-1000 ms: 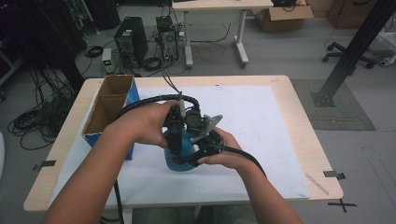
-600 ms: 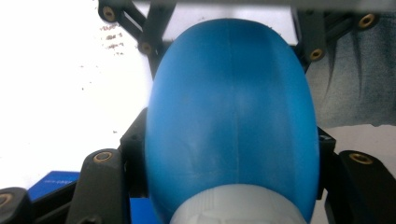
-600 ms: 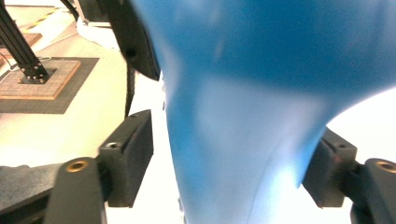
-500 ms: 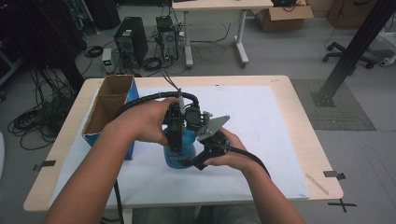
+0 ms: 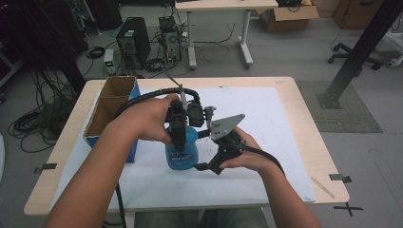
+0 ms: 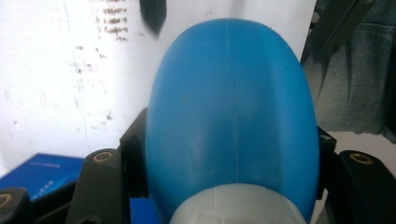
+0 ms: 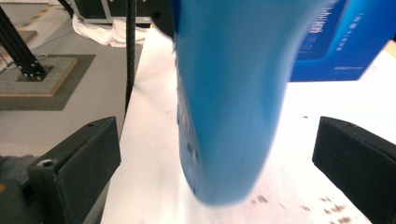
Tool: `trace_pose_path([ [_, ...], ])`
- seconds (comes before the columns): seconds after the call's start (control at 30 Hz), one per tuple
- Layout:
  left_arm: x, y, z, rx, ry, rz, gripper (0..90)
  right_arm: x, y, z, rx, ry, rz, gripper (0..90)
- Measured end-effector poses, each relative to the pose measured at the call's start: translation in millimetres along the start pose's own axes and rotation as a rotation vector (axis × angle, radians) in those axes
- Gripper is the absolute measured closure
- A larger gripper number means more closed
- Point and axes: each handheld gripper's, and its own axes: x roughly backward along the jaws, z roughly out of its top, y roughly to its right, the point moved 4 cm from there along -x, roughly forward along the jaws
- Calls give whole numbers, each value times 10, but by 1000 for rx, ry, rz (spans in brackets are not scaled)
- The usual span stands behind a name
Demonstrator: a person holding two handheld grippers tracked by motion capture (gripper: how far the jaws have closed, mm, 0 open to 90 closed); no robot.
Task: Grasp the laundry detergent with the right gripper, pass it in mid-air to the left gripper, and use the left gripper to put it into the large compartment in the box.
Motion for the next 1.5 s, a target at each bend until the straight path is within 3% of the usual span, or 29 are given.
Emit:
trace_pose_path([
  [0.07, 10, -12, -6, 6, -1, -3, 389, 57, 3, -9, -2, -6, -9, 11],
  [0.1, 42, -35, -25, 43, -4, -14, 389, 155, 18, -28, -3, -20, -21, 12],
  [0.27, 106, -87, -58, 97, -7, -29, 388, 388, 53, -78, -2, -65, -60, 13],
  [0.33, 159, -124, -82, 139, -9, -33, 388, 448, 58, -93, -5, -80, -74, 13],
  [0.4, 212, -166, -111, 191, -8, -42, 388, 551, 69, -124, -2, -105, -92, 13],
  [0.43, 271, -210, -147, 255, -3, -52, 388, 625, 76, -149, 1, -121, -107, 13],
  [0.47, 271, -210, -147, 255, -3, -52, 388, 664, 79, -164, 1, -127, -113, 13],
  [0.5, 328, -261, -186, 301, 1, -54, 387, 701, 80, -182, -2, -133, -116, 13],
  [0.53, 328, -261, -186, 301, 1, -54, 387, 728, 82, -196, -1, -138, -121, 13],
  [0.57, 402, -331, -245, 368, 11, -52, 386, 767, 84, -221, -2, -146, -126, 13],
  [0.6, 402, -331, -245, 368, 11, -52, 386, 767, 84, -221, -2, -146, -126, 13],
  [0.63, 462, -388, -296, 417, 19, -46, 386, 827, 83, -266, -6, -161, -121, 15],
  [0.67, 505, -428, -337, 451, 20, -43, 386, 845, 84, -279, -6, -163, -122, 16],
  [0.7, 505, -428, -337, 451, 20, -43, 386, 845, 84, -279, -6, -163, -122, 16],
  [0.73, 568, -492, -406, 507, 22, -44, 386, 891, 85, -304, -12, -170, -130, 15],
  [0.77, 568, -492, -406, 507, 22, -44, 386, 891, 85, -304, -12, -170, -130, 15],
  [0.8, 599, -524, -445, 534, 16, -47, 386, 907, 85, -309, -14, -168, -135, 15],
  [0.83, 650, -584, -519, 596, 8, -54, 386, 943, 88, -313, -12, -172, -138, 15],
  [0.87, 650, -584, -519, 596, 8, -54, 386, 943, 88, -313, -12, -172, -138, 15],
  [1.07, 846, -747, -784, 781, 20, -54, 387, 1059, 104, -311, -15, -186, -158, 16],
  [1.3, 1029, -876, -1040, 862, 4, -62, 386, 1146, 120, -308, -11, -189, -174, 16],
  [1.47, 1156, -942, -1210, 945, 13, -61, 387, 1189, 133, -324, -13, -192, -179, 17],
  [1.5, 1156, -942, -1210, 945, 13, -61, 387, 1189, 133, -324, -13, -192, -179, 17],
])
